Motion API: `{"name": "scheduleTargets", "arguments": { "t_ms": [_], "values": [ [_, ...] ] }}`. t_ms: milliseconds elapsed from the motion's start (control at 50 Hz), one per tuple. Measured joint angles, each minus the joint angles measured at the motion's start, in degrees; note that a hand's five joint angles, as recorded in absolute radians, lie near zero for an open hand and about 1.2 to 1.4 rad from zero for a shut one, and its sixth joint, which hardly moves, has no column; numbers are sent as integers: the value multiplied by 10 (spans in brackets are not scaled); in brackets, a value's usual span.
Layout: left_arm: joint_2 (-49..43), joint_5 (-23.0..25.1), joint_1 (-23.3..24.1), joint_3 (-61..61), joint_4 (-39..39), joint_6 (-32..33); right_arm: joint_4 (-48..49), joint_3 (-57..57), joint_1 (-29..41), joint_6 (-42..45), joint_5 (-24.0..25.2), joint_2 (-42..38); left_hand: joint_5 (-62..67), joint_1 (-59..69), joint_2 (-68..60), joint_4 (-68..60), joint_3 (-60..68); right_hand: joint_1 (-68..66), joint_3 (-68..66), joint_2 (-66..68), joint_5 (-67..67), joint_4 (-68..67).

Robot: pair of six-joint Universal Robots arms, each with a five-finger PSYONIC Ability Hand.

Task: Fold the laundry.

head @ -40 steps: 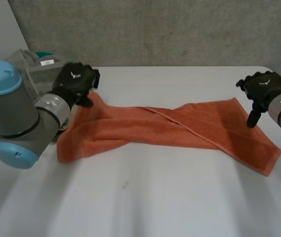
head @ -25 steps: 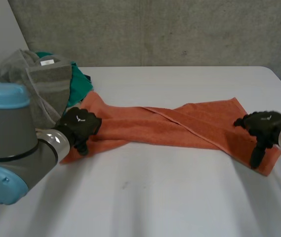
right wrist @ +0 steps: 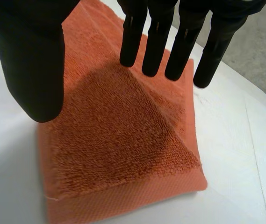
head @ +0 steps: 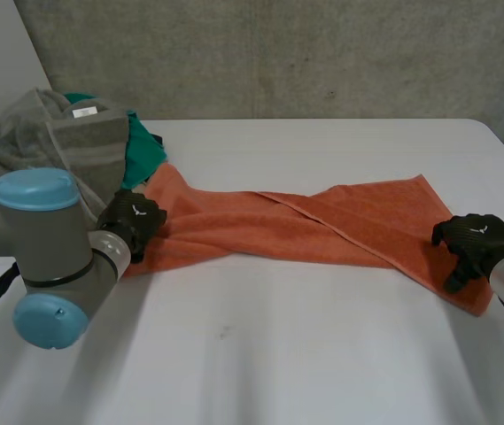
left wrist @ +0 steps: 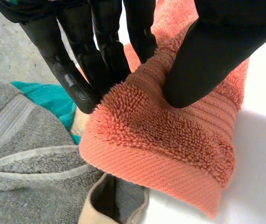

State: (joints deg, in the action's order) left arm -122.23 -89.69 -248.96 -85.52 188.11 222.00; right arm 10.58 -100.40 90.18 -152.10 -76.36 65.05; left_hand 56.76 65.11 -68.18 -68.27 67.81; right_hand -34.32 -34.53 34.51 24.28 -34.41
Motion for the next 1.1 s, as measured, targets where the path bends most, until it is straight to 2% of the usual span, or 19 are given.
{"name": "scheduleTargets", "arguments": {
  "t_ms": [80,140,240,260,340,400,480,500,520,600,800,880,920,940,1000,1100],
  "values": [
    [16,2,2,-8,-2,-7,1,15,5,8,-19,-16,0,0,0,0,0,-293,-287,294,292,-290],
    [30,6,5,-18,-6,-12,0,22,9,14,-28,-20,0,0,0,0,0,-313,-329,329,329,-335],
    [56,14,9,-38,-13,-17,-7,31,12,22,-35,-18,0,0,0,0,2,-313,-332,329,329,-339],
    [63,16,9,-43,-15,-19,-10,33,13,21,-35,-16,0,0,0,0,2,-290,-307,305,306,-313],
    [80,22,10,-52,-18,-24,-34,37,13,10,-34,-2,0,0,0,0,2,38,28,-38,-26,14],
    [86,24,10,-52,-20,-27,-57,39,13,-7,-30,12,0,0,0,0,2,120,116,-117,-130,120],
    [89,24,10,-48,-24,-31,-85,46,14,-39,-21,21,-15,-8,24,25,-22,120,119,-117,-139,126],
    [89,24,10,-47,-24,-32,-89,48,15,-45,-20,21,-48,-36,67,62,-58,120,119,-117,-139,126],
    [90,23,10,-45,-26,-34,-96,52,18,-60,-15,17,-142,-138,157,157,-152,120,119,-117,-139,126],
    [93,23,10,-41,-28,-40,-102,68,24,-87,-9,-4,-234,-229,247,250,-242,120,119,-117,-139,126],
    [101,26,8,-37,-31,-57,-78,124,39,-100,-24,-79,-257,-233,267,268,-260,118,118,-116,-110,121],
    [101,29,7,-37,-31,-60,-65,139,43,-96,-35,-96,-257,-233,269,269,-262,67,72,-73,-60,68],
    [102,31,5,-37,-31,-61,-54,150,46,-91,-44,-107,-259,-235,270,270,-264,-192,-188,196,182,-178],
    [102,32,4,-36,-30,-62,-51,153,47,-90,-47,-108,-263,-240,274,275,-268,-259,-260,269,256,-262],
    [104,35,3,-34,-29,-63,-46,156,49,-91,-50,-102,-277,-254,288,288,-283,-297,-328,329,324,-333],
    [105,41,0,-13,-23,-74,-52,156,65,-106,-32,-43,-325,-304,334,335,-330,-297,-333,329,327,-339]
  ]
}}
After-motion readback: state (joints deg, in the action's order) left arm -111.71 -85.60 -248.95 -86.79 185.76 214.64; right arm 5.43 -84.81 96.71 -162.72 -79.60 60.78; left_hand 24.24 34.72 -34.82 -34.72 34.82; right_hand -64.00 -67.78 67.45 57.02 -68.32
